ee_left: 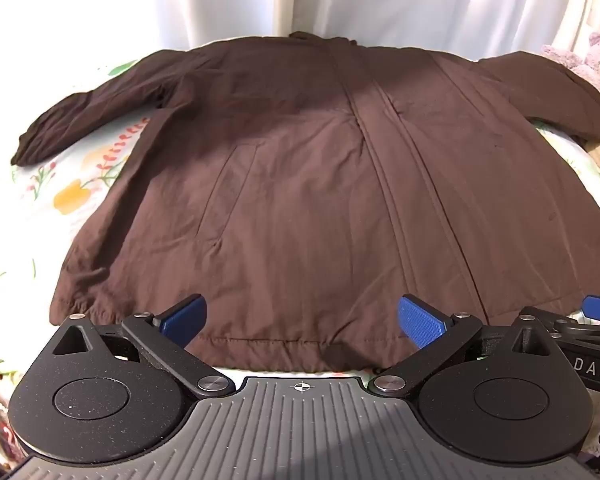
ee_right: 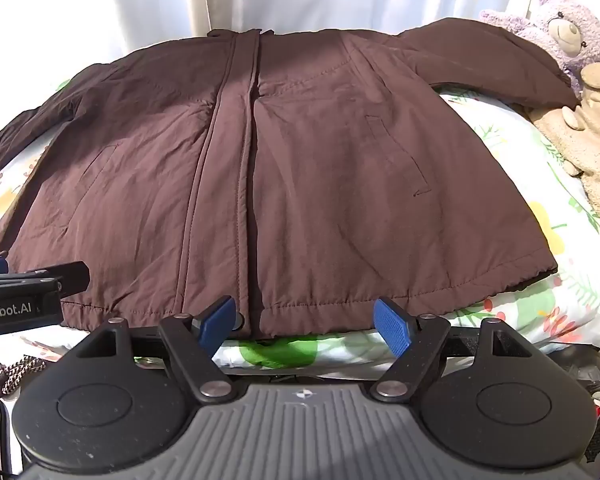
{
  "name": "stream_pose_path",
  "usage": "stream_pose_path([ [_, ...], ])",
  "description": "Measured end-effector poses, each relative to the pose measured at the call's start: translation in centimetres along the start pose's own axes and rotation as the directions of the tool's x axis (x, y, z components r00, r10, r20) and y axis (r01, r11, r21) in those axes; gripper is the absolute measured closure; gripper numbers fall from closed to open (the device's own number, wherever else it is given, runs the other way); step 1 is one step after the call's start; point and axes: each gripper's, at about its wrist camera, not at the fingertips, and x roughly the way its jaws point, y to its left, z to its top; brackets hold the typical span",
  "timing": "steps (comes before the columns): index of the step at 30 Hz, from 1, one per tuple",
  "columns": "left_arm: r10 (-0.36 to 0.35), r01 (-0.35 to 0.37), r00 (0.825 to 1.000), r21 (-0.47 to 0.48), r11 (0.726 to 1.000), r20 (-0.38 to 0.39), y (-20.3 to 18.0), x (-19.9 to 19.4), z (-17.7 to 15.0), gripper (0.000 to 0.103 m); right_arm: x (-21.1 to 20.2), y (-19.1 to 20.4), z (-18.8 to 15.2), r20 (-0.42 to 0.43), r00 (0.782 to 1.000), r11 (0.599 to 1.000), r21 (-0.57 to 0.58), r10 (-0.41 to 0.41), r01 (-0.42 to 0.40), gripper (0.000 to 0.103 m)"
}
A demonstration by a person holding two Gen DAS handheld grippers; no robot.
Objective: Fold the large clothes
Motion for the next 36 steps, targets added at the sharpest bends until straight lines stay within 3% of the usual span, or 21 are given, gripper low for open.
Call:
stream_pose_path([
  [36,0.011,-0.011,1.0,-0.002,1.0,-0.01,0.16,0.21,0.01,0.0,-0.35,-0.05,0.64,0.007,1.0,1.0,0.006,0.019,-0.019,0.026],
])
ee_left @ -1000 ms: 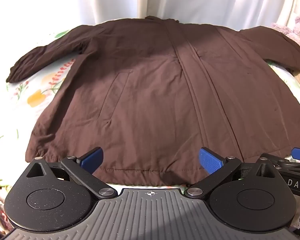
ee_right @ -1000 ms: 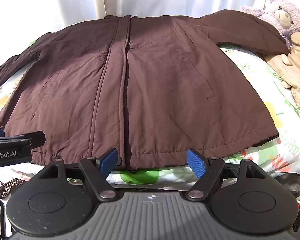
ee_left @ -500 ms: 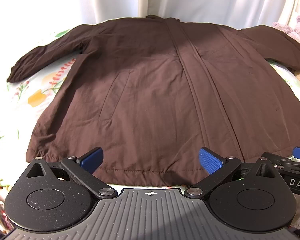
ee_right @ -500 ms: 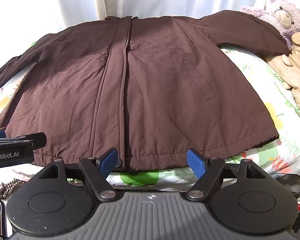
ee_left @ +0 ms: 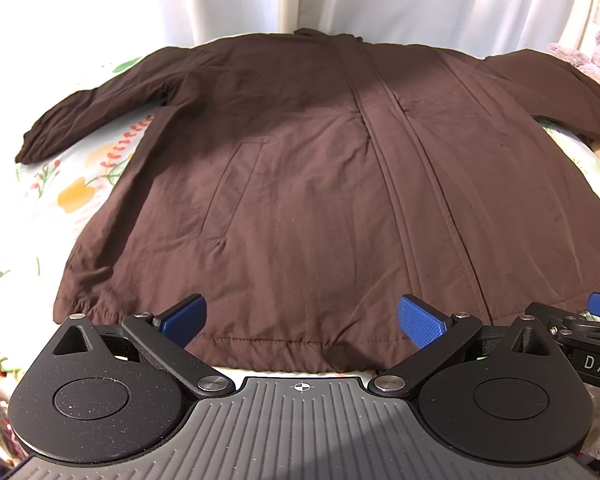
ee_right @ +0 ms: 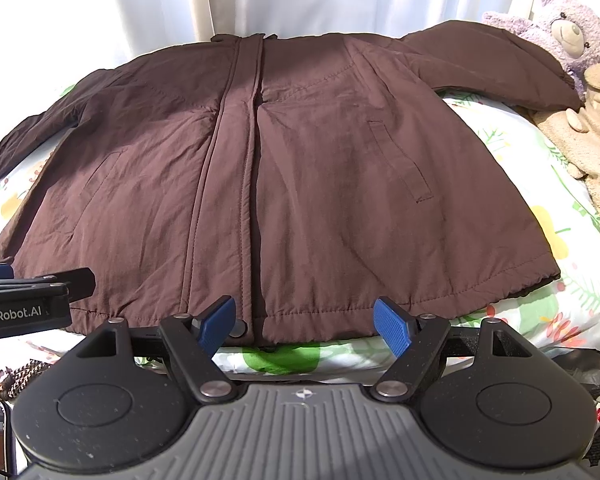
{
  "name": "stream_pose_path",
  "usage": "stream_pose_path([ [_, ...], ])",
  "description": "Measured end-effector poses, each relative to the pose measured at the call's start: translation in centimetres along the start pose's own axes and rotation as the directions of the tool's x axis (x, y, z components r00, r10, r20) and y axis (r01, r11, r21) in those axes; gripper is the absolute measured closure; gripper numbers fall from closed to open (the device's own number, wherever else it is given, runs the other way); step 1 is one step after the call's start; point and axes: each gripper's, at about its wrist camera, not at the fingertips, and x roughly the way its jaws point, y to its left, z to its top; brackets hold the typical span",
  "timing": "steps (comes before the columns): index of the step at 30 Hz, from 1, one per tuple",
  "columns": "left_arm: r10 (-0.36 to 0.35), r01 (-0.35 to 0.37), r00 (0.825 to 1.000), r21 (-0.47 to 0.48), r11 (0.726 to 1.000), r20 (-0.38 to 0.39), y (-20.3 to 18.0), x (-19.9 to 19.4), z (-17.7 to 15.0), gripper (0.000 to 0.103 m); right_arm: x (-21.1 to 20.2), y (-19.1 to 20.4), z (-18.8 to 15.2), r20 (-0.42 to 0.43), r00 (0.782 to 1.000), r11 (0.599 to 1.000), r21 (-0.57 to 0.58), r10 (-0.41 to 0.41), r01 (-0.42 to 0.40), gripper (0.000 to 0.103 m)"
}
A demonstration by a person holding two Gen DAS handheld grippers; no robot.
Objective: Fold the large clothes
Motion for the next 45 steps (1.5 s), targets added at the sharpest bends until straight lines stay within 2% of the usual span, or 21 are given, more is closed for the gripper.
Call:
stream_pose_path([
  [45,0.008,-0.008,1.0,0.0,1.0,-0.022,0.11,0.88,-0.22,0.0,0.08,-0.68,-0.26,0.01,1.0,0.999,0.038,0.009,-0.01,0.026],
])
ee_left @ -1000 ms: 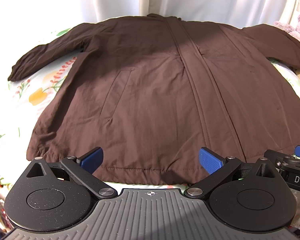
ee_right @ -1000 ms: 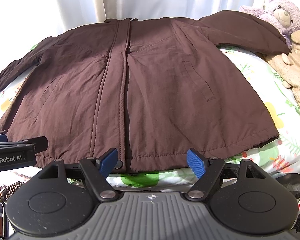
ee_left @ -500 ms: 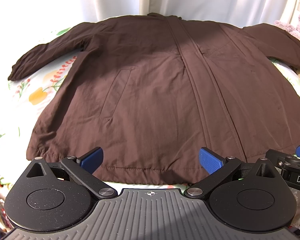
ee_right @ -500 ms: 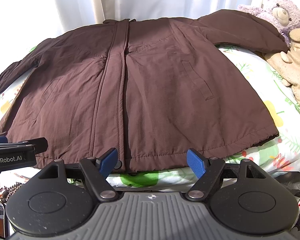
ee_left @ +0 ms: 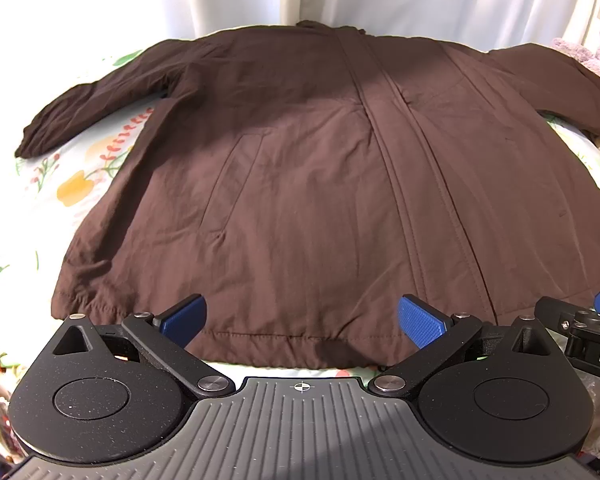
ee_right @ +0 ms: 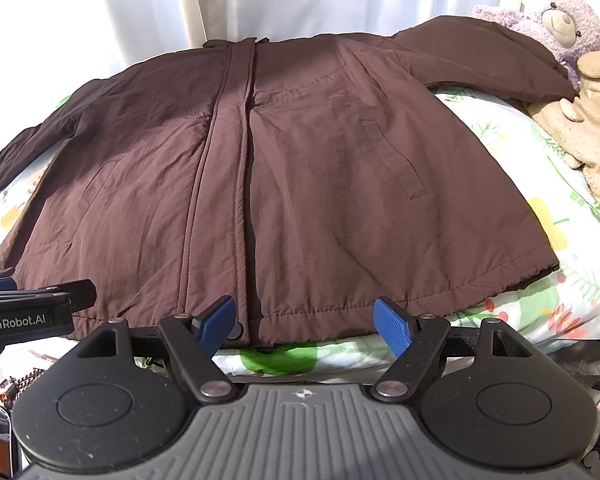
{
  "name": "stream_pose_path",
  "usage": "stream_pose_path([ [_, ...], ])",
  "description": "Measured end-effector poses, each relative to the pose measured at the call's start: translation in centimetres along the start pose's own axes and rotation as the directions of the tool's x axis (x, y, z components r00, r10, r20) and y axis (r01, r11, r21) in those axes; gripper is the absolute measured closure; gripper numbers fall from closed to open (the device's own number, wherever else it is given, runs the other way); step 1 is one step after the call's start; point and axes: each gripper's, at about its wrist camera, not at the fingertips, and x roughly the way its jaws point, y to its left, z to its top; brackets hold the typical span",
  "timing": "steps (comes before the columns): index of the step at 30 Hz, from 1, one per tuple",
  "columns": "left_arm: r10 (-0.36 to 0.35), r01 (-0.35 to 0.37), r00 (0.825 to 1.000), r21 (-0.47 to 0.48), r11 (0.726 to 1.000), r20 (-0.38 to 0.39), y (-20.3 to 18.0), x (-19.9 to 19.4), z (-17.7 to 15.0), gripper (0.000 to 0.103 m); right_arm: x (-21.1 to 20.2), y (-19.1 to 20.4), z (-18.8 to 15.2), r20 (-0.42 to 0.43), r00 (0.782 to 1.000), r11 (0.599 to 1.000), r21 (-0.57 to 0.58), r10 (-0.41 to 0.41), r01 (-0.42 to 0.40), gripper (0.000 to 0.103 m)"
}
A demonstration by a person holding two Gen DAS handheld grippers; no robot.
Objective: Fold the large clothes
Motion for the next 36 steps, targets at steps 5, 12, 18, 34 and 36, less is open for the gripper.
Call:
stream_pose_path([
  [5,0.001,-0.001,1.0,-0.002,1.0,-0.004,0.0,0.1,0.0,0.0,0.1,-0.2,0.0,-0.002,1.0,1.0,0.004,0.003,-0.003,0.026],
  [12,-0.003,0.003,1.0,-0.007,1.0,-0.015,0.2,0.3,0.2,0.0,0.4,0.0,0.0,-0.006,1.0,1.0,0.006,0.007,-0.007,0.026],
  [18,-0.017,0.017,0.999,-0.015,1.0,-0.028,0.3,0.8,0.4,0.0,0.6,-0.3,0.3,0.011,0.998,0.998,0.037,0.056,-0.056,0.026],
  [34,-0.156,0.151,0.988,-0.248,0.957,0.001,2.9,7.1,6.0,0.0,7.1,-14.4,8.0,0.398,0.899,0.795,0.477,0.185,-0.375,0.026],
  [36,-0.148,0.148,0.989,-0.271,0.951,0.018,3.3,9.0,7.4,0.0,8.2,-18.0,10.0,0.461,0.881,0.758,0.534,0.109,-0.374,0.026],
])
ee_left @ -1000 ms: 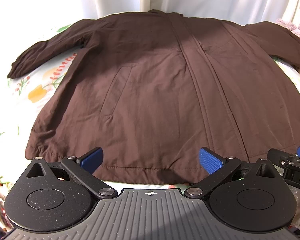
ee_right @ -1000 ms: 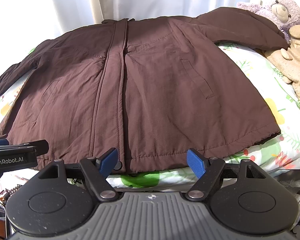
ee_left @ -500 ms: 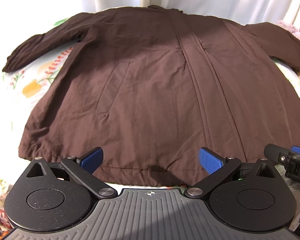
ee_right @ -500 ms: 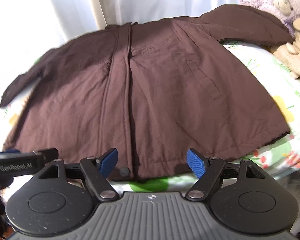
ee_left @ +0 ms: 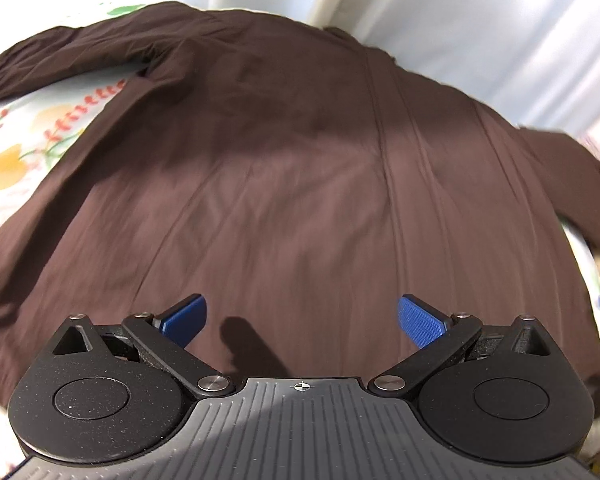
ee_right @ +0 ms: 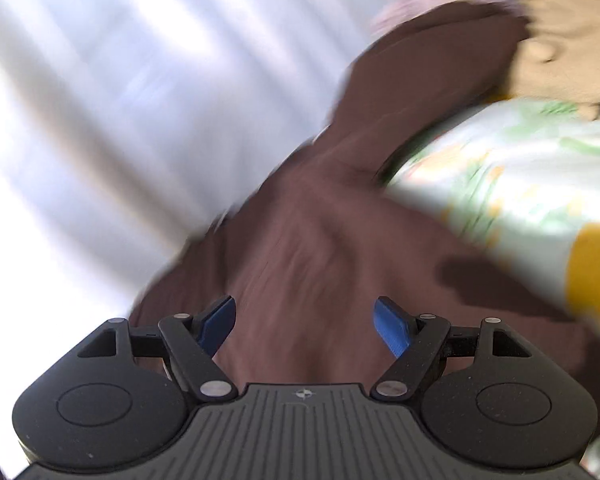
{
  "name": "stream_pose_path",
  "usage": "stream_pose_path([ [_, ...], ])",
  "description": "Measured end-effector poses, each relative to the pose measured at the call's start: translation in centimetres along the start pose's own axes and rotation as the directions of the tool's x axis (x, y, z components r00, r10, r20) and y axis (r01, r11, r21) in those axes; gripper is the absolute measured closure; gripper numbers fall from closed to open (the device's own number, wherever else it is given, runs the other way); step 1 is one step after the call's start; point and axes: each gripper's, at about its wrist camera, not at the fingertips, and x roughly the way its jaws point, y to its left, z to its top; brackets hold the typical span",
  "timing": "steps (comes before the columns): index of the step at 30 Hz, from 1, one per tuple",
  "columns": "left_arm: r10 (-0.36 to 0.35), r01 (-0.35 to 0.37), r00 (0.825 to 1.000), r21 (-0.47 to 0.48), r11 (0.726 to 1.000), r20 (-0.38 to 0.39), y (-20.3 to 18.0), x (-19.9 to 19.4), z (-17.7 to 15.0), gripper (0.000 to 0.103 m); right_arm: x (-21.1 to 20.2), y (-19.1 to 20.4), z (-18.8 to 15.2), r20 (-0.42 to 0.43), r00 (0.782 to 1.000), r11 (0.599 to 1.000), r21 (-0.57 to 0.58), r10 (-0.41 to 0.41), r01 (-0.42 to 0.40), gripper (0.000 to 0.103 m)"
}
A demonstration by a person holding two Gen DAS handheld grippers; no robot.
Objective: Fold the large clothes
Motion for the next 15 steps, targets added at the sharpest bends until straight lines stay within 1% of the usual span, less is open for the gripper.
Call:
stream_pose_path([
  [1,0.006,-0.006,1.0,-0.011,1.0,0.002,0.1,0.9,0.6,0.0,0.9,-1.4,2.3,0.073,0.997,0.999,0.032,-0.037,0.035,0.027],
  [2,0.01,-0.01,1.0,-0.024,1.0,0.0,0.4,2.0,1.2,0.0,1.8,-2.7,4.1,0.118,0.99,0.996,0.063,-0.075,0.068,0.027],
  [3,0.018,-0.018,1.0,-0.036,0.999,0.0,0.6,2.9,1.6,0.0,2.6,-4.0,5.8,0.141,0.985,0.992,0.092,-0.1,0.088,0.027],
  [4,0.028,-0.028,1.0,-0.048,0.998,0.007,0.9,3.7,2.0,0.0,3.8,-6.0,7.9,0.152,0.98,0.981,0.159,-0.132,0.108,0.027],
  [6,0.062,-0.06,0.998,-0.06,0.996,0.031,1.2,4.9,2.7,0.0,5.5,-9.2,10.6,0.167,0.976,0.96,0.267,-0.138,0.09,0.027],
  [8,0.086,-0.082,0.994,-0.07,0.994,0.061,1.2,5.5,3.2,0.0,7.2,-12.0,12.7,0.199,0.965,0.939,0.329,-0.171,0.099,0.027],
  [10,0.102,-0.097,0.992,-0.079,0.992,0.072,1.1,6.1,3.6,0.0,8.7,-13.6,14.1,0.233,0.947,0.929,0.346,-0.221,0.131,0.028],
  [12,0.113,-0.107,0.992,-0.086,0.991,0.065,1.2,6.7,4.0,0.0,10.3,-14.4,15.0,0.247,0.938,0.918,0.371,-0.241,0.138,0.029],
  [13,0.113,-0.107,0.991,-0.091,0.99,0.066,1.2,6.8,4.1,0.0,11.2,-15.0,15.5,0.25,0.94,0.911,0.393,-0.232,0.121,0.035],
  [14,0.113,-0.106,0.991,-0.103,0.989,0.07,1.3,6.8,4.2,0.0,11.9,-15.3,15.7,0.254,0.941,0.906,0.409,-0.225,0.106,0.038],
  [15,0.11,-0.101,0.991,-0.119,0.988,0.074,1.4,6.7,4.2,0.0,12.5,-15.4,15.8,0.26,0.939,0.901,0.423,-0.225,0.098,0.043],
])
